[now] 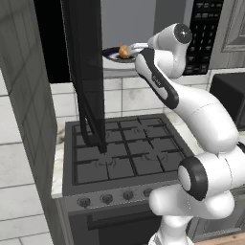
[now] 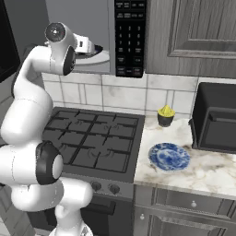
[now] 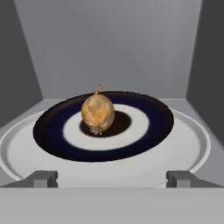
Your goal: Pick the onion from the counter and place it in the microwave.
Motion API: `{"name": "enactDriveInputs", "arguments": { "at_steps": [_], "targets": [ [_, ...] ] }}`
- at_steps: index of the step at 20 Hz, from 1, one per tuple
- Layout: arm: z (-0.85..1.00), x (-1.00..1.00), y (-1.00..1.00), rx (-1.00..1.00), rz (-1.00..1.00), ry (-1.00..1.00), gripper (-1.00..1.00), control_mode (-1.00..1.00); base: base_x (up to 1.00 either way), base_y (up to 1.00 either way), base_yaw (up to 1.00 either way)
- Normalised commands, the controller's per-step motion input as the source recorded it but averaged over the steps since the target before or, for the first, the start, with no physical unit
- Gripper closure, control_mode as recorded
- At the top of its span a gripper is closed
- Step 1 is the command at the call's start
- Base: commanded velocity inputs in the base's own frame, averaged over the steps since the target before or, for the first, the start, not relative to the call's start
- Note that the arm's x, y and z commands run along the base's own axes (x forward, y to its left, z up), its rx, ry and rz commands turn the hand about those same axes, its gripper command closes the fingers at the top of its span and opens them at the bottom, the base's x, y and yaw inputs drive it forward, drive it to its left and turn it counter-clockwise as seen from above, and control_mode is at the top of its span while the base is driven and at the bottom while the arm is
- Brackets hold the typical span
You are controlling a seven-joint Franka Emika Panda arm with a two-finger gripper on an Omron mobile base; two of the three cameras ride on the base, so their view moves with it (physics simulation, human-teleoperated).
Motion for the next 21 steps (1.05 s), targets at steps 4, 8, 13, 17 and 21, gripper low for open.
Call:
{"name": "enactDriveInputs", "arguments": {
  "at_steps": [4, 8, 13, 17, 21],
  "targets": [
    [0.0, -1.0, -0.02, 0.01, -0.01, 0.01, -1.0, -1.0, 0.0, 0.0, 0.0],
    [-0.09, -1.0, -0.04, 0.02, 0.0, 0.0, -1.0, -1.0, 0.0, 0.0, 0.0],
    [-0.37, -1.0, 0.0, 0.01, 0.0, 0.0, -1.0, -1.0, 0.0, 0.0, 0.0],
    [-0.51, -1.0, 0.0, 0.0, -0.03, 0.12, -1.0, -1.0, 0.0, 0.0, 0.0],
    [-0.7, -1.0, 0.1, 0.0, -0.09, 0.25, -1.0, -1.0, 0.0, 0.0, 0.0]
  ]
}}
